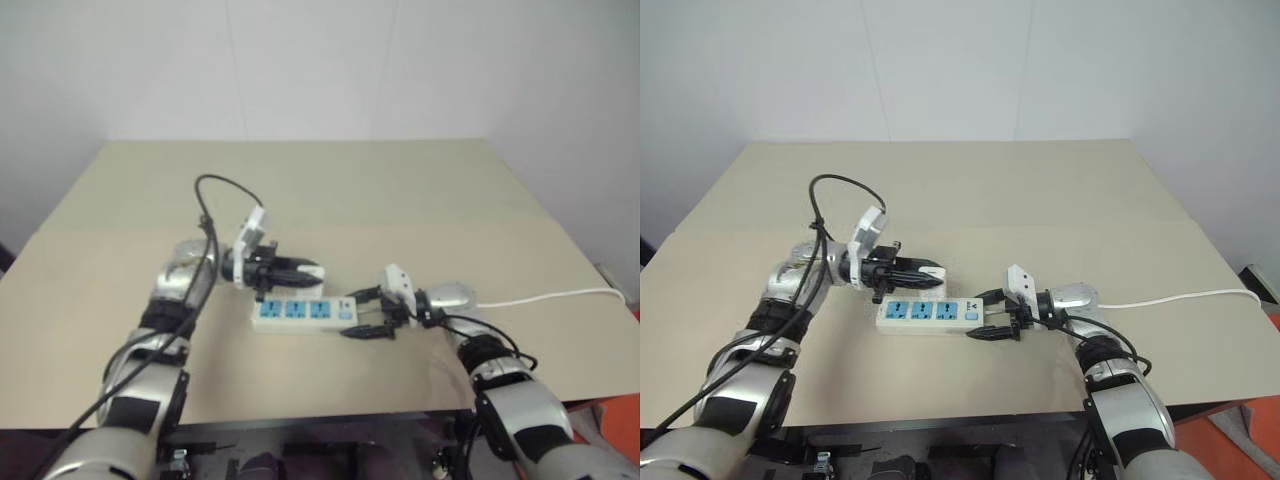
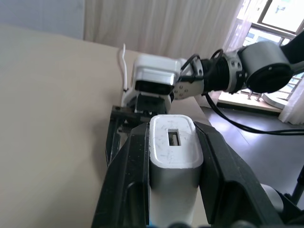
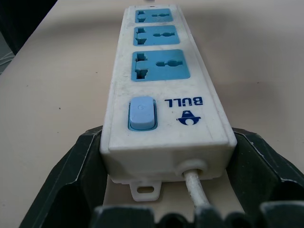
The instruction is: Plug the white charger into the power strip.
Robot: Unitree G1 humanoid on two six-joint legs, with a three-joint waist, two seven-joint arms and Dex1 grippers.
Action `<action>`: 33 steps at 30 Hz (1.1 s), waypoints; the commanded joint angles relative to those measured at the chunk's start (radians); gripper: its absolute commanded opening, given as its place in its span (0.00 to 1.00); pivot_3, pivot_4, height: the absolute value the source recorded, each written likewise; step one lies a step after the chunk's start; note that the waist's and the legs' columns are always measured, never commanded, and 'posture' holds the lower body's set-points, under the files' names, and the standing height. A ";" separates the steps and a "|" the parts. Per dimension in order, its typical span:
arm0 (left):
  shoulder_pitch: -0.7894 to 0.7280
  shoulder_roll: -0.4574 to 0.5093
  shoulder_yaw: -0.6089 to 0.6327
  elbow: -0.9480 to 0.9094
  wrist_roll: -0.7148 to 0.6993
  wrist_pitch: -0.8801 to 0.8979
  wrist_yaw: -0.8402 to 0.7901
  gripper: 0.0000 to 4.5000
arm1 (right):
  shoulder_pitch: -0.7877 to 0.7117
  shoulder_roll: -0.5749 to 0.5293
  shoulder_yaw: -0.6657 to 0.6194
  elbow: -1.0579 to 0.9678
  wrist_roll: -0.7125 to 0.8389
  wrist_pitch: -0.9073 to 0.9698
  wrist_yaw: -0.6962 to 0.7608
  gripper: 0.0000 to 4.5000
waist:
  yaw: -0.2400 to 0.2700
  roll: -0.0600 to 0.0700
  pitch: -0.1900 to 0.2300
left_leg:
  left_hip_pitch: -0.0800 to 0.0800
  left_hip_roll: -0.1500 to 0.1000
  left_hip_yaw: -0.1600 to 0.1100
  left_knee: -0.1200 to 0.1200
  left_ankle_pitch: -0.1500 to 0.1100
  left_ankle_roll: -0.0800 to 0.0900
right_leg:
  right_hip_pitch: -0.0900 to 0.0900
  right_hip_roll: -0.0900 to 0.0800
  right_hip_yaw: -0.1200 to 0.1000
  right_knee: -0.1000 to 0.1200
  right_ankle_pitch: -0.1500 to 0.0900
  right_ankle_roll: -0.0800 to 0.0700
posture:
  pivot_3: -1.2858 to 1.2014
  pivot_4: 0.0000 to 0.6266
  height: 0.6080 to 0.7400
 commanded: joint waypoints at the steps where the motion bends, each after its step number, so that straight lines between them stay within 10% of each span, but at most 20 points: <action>1: -0.027 -0.013 0.006 0.019 0.019 -0.051 -0.010 0.23 | 0.003 0.001 -0.002 0.012 -0.017 -0.034 0.002 0.76 | 0.000 0.000 0.000 | 0.000 0.000 0.000 0.000 0.000 0.000 | 0.000 0.000 0.000 0.000 0.000 0.000 | 0.52 0.24 1.00; 33: 0.008 -0.056 -0.019 0.130 0.071 -0.136 0.003 0.23 | 0.020 0.003 0.011 0.049 -0.052 -0.094 -0.062 0.76 | -0.002 0.000 -0.001 | 0.005 0.000 0.000 0.000 0.000 -0.001 | 0.004 0.000 0.001 -0.001 0.000 0.000 | 0.52 0.24 1.00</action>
